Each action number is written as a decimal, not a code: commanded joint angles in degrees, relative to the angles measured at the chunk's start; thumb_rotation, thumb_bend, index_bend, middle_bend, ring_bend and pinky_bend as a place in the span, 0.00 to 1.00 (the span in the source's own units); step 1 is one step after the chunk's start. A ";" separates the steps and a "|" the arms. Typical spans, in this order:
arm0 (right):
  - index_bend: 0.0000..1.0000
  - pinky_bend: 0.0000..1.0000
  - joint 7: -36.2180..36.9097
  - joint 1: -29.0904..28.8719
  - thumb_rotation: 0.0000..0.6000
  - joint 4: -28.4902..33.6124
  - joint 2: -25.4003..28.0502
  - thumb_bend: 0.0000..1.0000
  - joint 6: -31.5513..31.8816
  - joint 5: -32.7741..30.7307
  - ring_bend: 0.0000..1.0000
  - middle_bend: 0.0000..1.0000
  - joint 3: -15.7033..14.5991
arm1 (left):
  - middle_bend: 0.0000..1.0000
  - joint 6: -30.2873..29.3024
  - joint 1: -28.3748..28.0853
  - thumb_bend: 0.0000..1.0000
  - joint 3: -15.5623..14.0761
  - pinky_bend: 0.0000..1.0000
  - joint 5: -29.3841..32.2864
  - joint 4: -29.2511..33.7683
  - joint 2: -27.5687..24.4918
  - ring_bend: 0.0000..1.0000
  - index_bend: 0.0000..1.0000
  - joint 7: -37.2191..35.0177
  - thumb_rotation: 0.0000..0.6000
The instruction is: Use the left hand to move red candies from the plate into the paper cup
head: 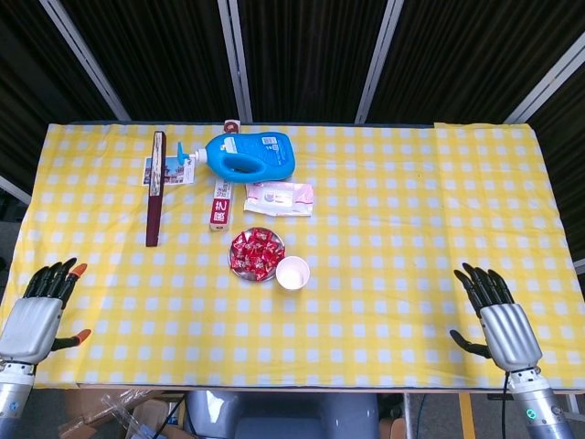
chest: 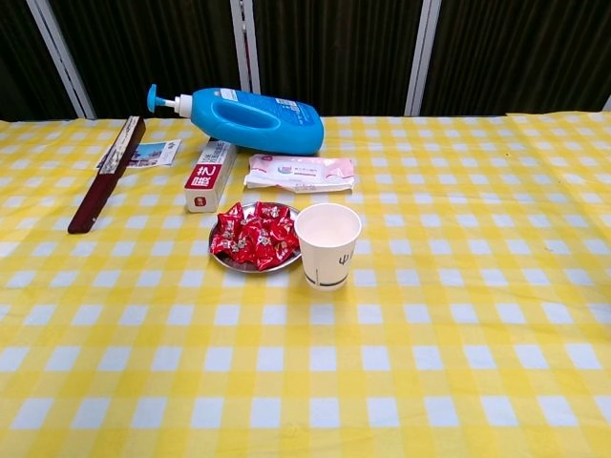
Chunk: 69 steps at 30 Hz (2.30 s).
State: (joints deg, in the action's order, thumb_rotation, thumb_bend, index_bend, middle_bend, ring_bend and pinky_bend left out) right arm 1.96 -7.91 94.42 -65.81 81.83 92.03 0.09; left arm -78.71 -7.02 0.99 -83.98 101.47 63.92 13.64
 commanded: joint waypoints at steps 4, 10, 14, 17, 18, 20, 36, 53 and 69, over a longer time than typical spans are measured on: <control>0.00 0.00 0.83 -0.26 1.00 0.01 0.17 0.28 -0.51 -0.19 0.00 0.00 0.02 | 0.05 6.75 -5.70 0.13 3.53 0.25 5.56 5.55 -1.32 0.18 0.03 8.69 1.00; 0.00 0.00 2.06 -0.50 1.00 0.58 0.76 0.28 -1.40 -0.82 0.00 0.00 -0.01 | 0.17 15.04 -15.82 0.15 10.34 0.73 18.00 9.89 1.85 0.65 0.11 20.47 1.00; 0.00 0.00 3.11 -0.64 1.00 0.97 1.20 0.28 -2.07 -1.51 0.00 0.00 0.04 | 0.21 20.47 -24.54 0.15 13.67 0.86 28.02 8.93 6.98 0.79 0.13 27.73 1.00; 0.00 0.00 3.87 -0.81 1.00 1.28 1.56 0.28 -2.65 -2.02 0.00 0.00 0.10 | 0.22 21.04 -28.87 0.15 14.20 0.88 33.48 7.23 10.34 0.82 0.13 32.24 1.00; 0.00 0.00 4.10 -0.85 1.00 1.37 1.68 0.28 -2.79 -2.15 0.00 0.00 0.11 | 0.21 21.17 -30.35 0.16 14.30 0.88 35.32 6.50 11.58 0.82 0.13 33.52 1.00; 0.00 0.00 4.40 -0.92 1.00 1.50 1.85 0.28 -3.01 -2.32 0.00 0.00 0.14 | 0.20 21.35 -32.72 0.17 14.47 0.88 38.31 5.16 13.61 0.82 0.13 35.31 1.00; 0.00 0.00 7.37 -1.40 1.00 2.19 2.77 0.28 -4.20 -2.99 0.00 0.00 0.25 | 0.18 23.37 -48.94 0.21 15.05 0.88 55.43 -12.17 30.29 0.82 0.17 41.27 1.00; 0.00 0.00 8.68 -1.59 1.00 2.53 3.22 0.28 -4.68 -3.24 0.00 0.00 0.27 | 0.25 25.82 -55.10 0.25 13.33 0.88 60.11 -24.13 38.36 0.82 0.30 39.97 1.00; 0.00 0.00 8.88 -1.48 1.00 2.56 3.26 0.28 -4.55 -3.41 0.00 0.00 0.31 | 0.65 23.36 -55.30 0.46 12.56 0.91 54.54 -30.31 41.85 0.84 0.59 35.24 1.00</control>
State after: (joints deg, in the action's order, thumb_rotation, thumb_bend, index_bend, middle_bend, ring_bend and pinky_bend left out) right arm 10.84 -9.39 96.98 -62.56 77.29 88.63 0.40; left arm -55.02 -62.43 13.40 -28.91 71.38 105.67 49.34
